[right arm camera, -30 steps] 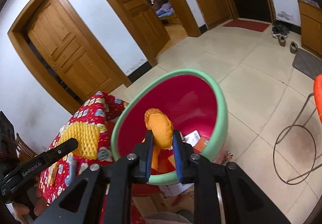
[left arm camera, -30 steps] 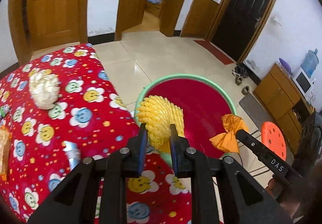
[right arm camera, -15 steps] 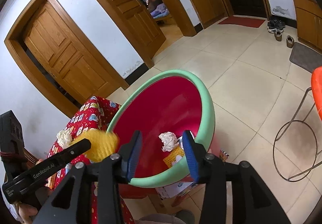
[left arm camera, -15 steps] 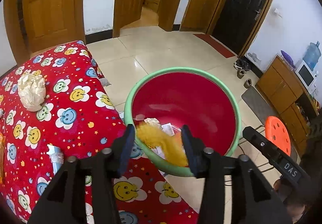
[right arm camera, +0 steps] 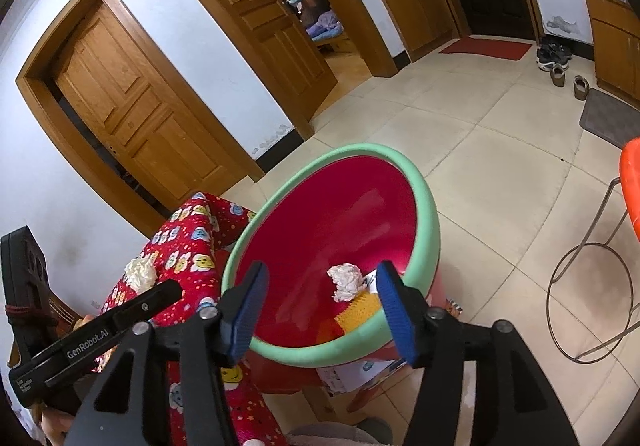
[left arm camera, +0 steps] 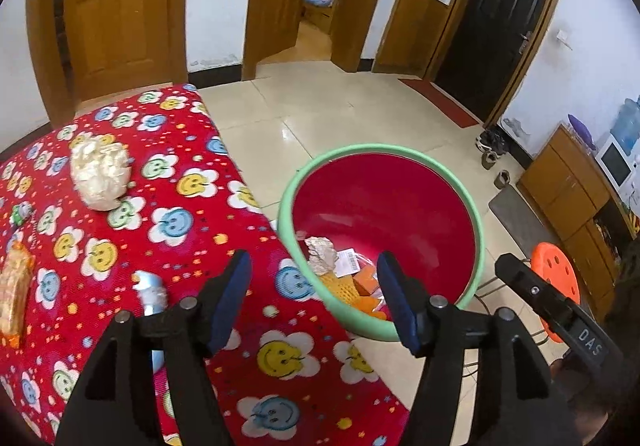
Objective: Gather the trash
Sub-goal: 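Open the left tool to drop the yellow foam net into the bucket, then move both tools back over the table toward the snack bag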
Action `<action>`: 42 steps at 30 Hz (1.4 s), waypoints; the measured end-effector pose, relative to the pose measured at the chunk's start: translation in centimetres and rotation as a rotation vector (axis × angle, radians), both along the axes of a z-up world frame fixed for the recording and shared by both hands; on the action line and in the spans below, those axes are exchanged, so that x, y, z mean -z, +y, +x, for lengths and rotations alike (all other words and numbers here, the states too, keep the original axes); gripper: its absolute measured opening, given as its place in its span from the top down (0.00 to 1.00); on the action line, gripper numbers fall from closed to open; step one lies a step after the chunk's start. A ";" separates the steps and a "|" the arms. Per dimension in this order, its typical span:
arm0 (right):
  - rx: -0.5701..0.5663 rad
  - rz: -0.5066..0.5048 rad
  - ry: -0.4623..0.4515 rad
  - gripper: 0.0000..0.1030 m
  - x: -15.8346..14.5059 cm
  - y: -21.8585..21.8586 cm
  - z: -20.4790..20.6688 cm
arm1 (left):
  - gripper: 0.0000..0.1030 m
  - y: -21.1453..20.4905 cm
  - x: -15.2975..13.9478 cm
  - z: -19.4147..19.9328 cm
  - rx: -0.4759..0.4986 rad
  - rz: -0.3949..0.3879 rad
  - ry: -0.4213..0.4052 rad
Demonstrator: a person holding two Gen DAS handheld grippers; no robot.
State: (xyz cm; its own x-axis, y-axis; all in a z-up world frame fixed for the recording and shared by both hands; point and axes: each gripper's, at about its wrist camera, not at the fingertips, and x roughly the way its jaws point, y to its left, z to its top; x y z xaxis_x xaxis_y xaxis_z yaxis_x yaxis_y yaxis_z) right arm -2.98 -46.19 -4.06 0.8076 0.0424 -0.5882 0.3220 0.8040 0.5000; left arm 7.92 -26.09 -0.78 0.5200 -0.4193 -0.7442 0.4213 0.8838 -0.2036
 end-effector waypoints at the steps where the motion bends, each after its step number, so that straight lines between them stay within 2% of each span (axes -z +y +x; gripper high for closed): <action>1: -0.004 -0.002 -0.004 0.38 -0.2 0.3 -0.1 | 0.36 0.3 -0.1 -0.1 -0.006 0.001 -0.002; 18: -0.080 -0.033 -0.034 0.19 -2.7 5.6 -0.5 | 0.31 9.4 -2.2 -1.4 -0.177 0.017 -0.057; 28: -0.135 -0.056 -0.028 0.17 -3.2 9.0 0.2 | 0.31 16.1 -2.0 -1.0 -0.291 0.049 -0.068; 42: -0.171 -0.082 0.010 0.16 -2.9 12.9 1.4 | 0.31 23.6 1.1 1.6 -0.423 0.138 -0.020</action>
State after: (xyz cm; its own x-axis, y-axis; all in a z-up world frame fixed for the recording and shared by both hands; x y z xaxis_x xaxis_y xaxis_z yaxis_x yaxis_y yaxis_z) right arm -1.60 -33.28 -1.19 0.7869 0.1297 -0.6033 0.1819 0.8855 0.4276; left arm 9.56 -2.53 -1.90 0.6392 -0.0638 -0.7664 0.0190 0.9976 -0.0671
